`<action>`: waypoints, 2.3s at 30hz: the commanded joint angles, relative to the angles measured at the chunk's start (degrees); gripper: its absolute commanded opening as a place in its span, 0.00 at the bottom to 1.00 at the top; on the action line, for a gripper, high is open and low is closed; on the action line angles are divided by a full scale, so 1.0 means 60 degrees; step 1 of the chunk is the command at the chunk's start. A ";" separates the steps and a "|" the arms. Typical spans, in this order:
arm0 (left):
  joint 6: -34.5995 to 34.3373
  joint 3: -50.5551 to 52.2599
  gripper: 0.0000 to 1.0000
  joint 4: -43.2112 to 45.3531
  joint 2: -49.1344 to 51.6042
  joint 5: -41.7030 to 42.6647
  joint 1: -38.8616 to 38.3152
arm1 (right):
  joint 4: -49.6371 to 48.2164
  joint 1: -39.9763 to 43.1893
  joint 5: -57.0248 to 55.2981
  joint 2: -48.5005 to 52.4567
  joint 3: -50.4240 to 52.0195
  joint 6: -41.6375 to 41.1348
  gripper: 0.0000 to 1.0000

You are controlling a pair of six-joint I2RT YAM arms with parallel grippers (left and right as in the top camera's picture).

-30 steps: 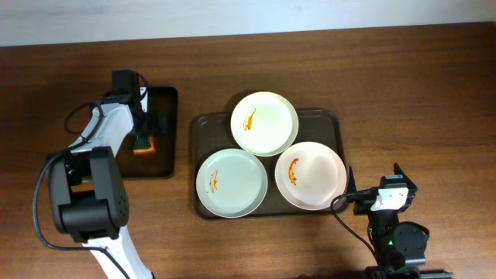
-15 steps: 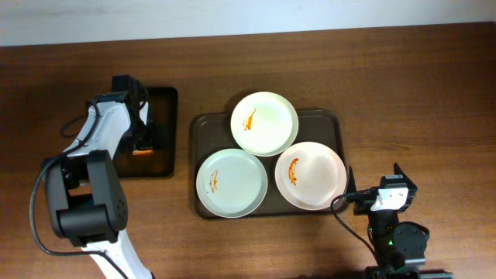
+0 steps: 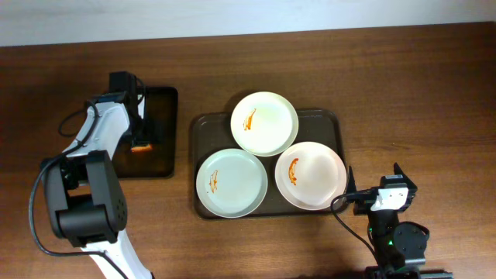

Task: Clean dirty plates on tray and stack at the side
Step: 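Reach the left gripper into the black tray and grasp the sponge, then lift the sponge with the left gripper and hold it above the tray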

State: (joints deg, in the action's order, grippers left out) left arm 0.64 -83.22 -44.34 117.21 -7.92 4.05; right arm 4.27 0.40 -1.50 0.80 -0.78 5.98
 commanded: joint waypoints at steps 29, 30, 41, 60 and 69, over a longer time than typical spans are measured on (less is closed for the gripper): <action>-0.0616 -0.3552 0.00 -0.2510 0.0204 0.0353 0.0066 | 0.0036 0.0069 -0.0087 -0.0055 0.0076 -0.0036 0.98; -0.0619 -0.4113 0.00 -0.2783 0.0029 0.0750 0.0091 | 0.0036 0.0069 -0.0087 -0.0055 0.0076 -0.0040 0.98; -0.0707 -0.2248 0.00 -0.1625 -0.0051 0.4692 0.0998 | 0.0036 0.0069 -0.0087 -0.0055 0.0076 -0.0036 0.98; -0.5107 -0.1632 0.00 -0.2761 0.0204 0.8961 0.2255 | 0.0036 0.0069 -0.0087 -0.0055 0.0076 -0.0036 0.98; -0.6328 -0.2922 0.00 -0.3093 -0.0306 1.3100 0.2852 | 0.0036 0.0069 -0.0087 -0.0055 0.0076 -0.0036 0.98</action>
State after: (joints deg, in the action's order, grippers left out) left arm -34.02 -97.60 -62.94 119.33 60.95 20.53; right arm 4.27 0.40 -1.50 0.80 -0.78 5.98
